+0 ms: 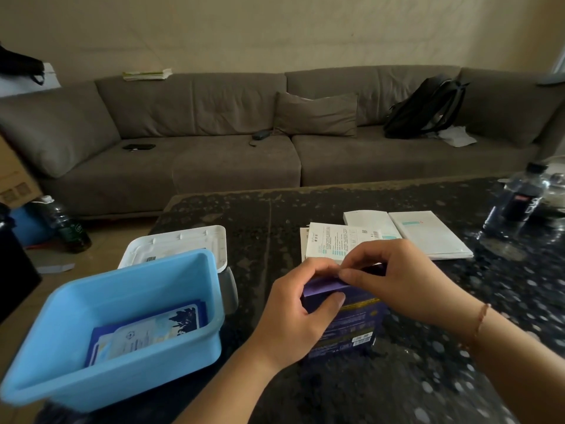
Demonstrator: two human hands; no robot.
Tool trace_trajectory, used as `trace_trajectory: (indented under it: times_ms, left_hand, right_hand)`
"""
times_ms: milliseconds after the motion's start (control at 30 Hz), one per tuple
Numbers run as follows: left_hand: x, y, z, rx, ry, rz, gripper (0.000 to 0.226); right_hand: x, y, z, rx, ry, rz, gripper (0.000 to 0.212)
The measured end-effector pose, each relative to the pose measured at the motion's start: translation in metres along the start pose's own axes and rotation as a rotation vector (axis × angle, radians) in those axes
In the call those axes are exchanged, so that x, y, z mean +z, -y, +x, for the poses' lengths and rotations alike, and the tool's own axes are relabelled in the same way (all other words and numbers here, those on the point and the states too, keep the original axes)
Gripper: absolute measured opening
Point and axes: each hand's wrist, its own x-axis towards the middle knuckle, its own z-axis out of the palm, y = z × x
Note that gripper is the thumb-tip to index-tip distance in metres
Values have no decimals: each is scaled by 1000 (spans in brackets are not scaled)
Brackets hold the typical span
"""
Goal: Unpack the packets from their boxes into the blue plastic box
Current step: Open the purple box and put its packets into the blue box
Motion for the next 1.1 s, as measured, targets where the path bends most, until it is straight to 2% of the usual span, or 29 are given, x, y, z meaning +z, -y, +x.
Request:
trace_trajectory:
  times_ms: [67,167,233,333,400,467,533,600,633,733,800,867,967,1100]
  left_hand:
    - [-1,1,0,-3,13,4,24]
    - [-4,4,2,19,34,54,25]
    - [-7,6,3,28,53,79,25]
    - [-6,11,4,24,8,40,27]
    - [-4,15,5,4,-123,-5,30]
    - [-3,19,9,-64,-280,-88,37]
    - [-2,24,17,-151,-485,-113,40]
    - [-1,31,25,-210,-684,-120,42]
    - [0,35,28,-237,-732,-149,47]
    - [5,56,28,-339,-696,-130,73]
    - [5,73,25,-361,-646,54,88]
    - [2,89,26,-366,-588,193,97]
    - [-9,103,39,-508,-536,327,99]
    - [-24,114,59,-770,-466,529,95]
  right_hand:
    - [-6,0,2,-2,95,-19,4]
    - [-24,-6,9,-1,338,-119,16]
    - [-36,-15,16,41,387,-104,26]
    - [-36,-40,18,122,374,135,51]
    - [-23,-61,13,164,443,404,63]
    - [-1,-83,8,191,490,526,70]
    - [17,-92,9,193,461,489,70]
    - [28,-95,19,212,356,518,56]
    - [31,-93,27,229,289,554,48]
    - [38,-83,67,284,50,581,29]
    - [49,-79,105,345,-90,549,19]
    - [66,-73,145,386,-162,462,18]
    - [93,-65,192,411,-131,273,22]
    - [121,-56,218,475,7,117,35]
